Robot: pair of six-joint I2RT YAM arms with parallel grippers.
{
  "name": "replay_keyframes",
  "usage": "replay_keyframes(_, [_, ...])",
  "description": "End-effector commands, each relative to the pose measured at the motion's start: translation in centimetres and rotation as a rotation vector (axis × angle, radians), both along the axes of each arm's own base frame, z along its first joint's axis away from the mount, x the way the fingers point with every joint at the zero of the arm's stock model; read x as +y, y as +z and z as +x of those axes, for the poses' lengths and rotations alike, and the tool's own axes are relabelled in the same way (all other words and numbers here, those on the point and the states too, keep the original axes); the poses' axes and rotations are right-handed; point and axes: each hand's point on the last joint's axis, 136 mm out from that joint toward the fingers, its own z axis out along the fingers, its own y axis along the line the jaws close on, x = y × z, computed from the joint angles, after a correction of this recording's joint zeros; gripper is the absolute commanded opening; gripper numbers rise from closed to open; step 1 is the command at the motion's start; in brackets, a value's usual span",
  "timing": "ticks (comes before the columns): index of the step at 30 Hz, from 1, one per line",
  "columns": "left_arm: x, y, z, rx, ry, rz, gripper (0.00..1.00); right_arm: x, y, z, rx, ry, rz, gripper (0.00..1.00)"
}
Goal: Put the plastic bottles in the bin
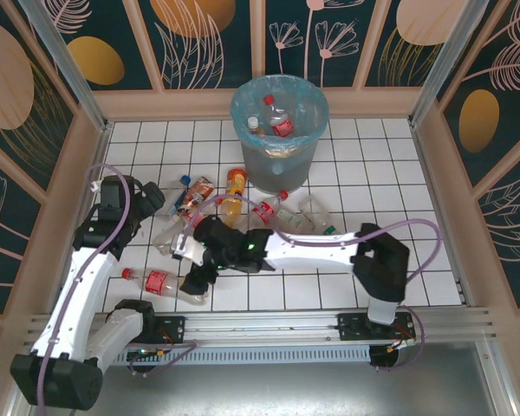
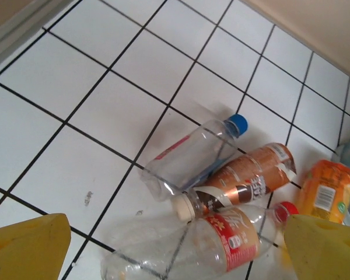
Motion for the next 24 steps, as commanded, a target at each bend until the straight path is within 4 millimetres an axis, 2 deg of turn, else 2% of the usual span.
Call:
replay_keyframes(1, [0.3, 2.2, 2.3, -0.11, -0.016, -0.018, 0.94, 0.8, -2.2, 0.5, -0.032, -0.012, -0.085, 0.82])
replay_keyframes(6, [1.3, 3.8, 3.0, -0.15, 0.009, 0.042, 0.95, 2.0, -5.6, -0.4, -0.025, 0.036, -0.192, 0.86])
replay_keyframes(12, [1.7, 4.1, 2.5, -0.166, 0.013, 0.074, 0.96, 2.9, -8.5, -1.0, 0.006, 0.063, -0.277, 0.86])
replay_keyframes(15, [2.1, 4.5, 2.1, -0.178, 0.019, 0.1, 0.96, 2.9, -9.4, -1.0, 0.018, 0.071, -0.305, 0.82])
replay_keyframes(20, [2.4, 5.4, 1.7, -0.193, 0.016, 0.135, 0.96, 2.7, -9.6, -0.8, 0.028, 0.066, -0.32, 0.73])
replay_keyframes(24, [2.7, 7.2, 1.6, -0.222, 0.021, 0.163, 0.96, 2.2, -8.7, -0.5, 0.04, 0.051, -0.311, 0.58])
